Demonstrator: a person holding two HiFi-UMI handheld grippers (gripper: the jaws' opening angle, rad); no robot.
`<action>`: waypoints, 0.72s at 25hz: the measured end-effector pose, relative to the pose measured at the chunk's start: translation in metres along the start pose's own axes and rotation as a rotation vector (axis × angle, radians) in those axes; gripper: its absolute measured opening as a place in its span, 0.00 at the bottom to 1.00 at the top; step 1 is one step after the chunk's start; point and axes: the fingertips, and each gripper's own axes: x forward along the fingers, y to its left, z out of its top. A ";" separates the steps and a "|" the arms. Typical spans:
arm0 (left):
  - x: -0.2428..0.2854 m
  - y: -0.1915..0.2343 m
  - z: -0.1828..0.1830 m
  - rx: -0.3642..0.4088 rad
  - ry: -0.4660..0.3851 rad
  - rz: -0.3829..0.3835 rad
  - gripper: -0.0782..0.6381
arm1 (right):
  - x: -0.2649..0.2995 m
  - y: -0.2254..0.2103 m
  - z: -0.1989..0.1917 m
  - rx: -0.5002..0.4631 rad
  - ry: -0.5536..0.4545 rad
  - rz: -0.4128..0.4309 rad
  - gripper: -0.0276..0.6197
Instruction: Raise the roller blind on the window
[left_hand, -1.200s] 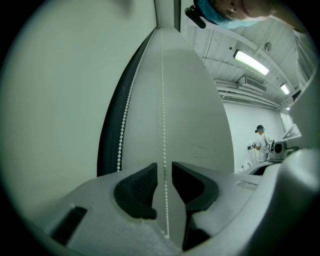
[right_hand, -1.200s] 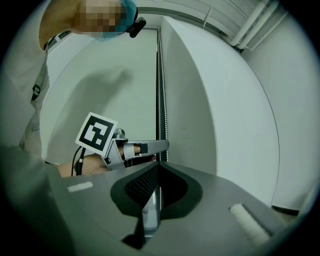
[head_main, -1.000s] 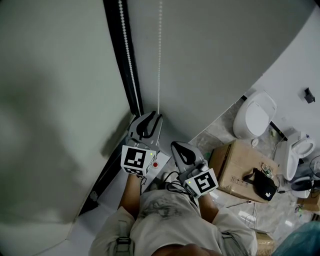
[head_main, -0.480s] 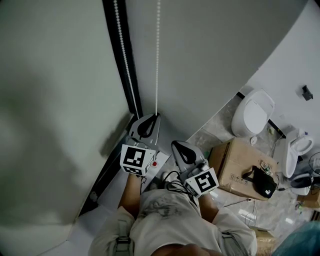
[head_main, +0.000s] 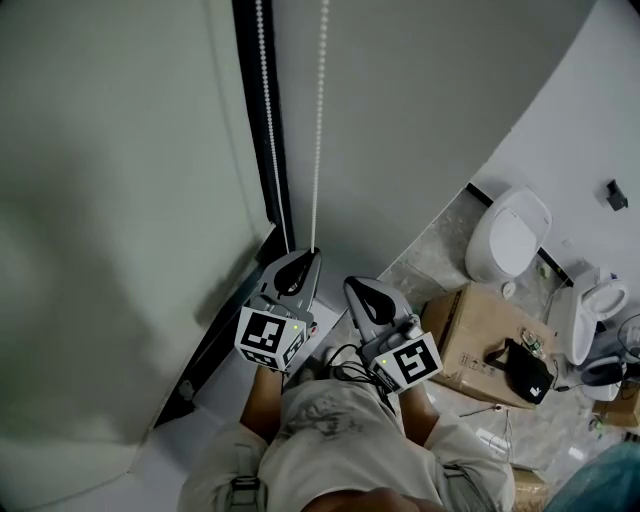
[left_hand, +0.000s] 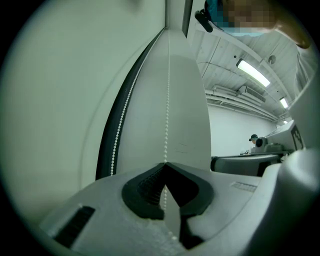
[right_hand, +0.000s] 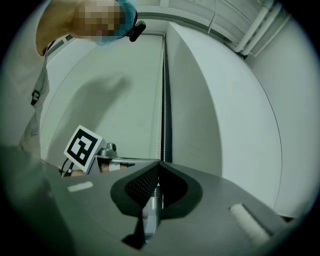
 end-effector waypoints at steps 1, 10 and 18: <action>-0.003 -0.002 -0.001 -0.004 -0.001 -0.001 0.12 | 0.000 0.001 0.004 -0.004 -0.007 0.006 0.06; -0.029 -0.015 -0.006 -0.036 -0.014 -0.001 0.12 | 0.009 0.016 0.054 0.018 -0.107 0.136 0.07; -0.042 -0.023 -0.006 -0.039 -0.004 -0.017 0.12 | 0.022 0.023 0.097 0.011 -0.167 0.223 0.10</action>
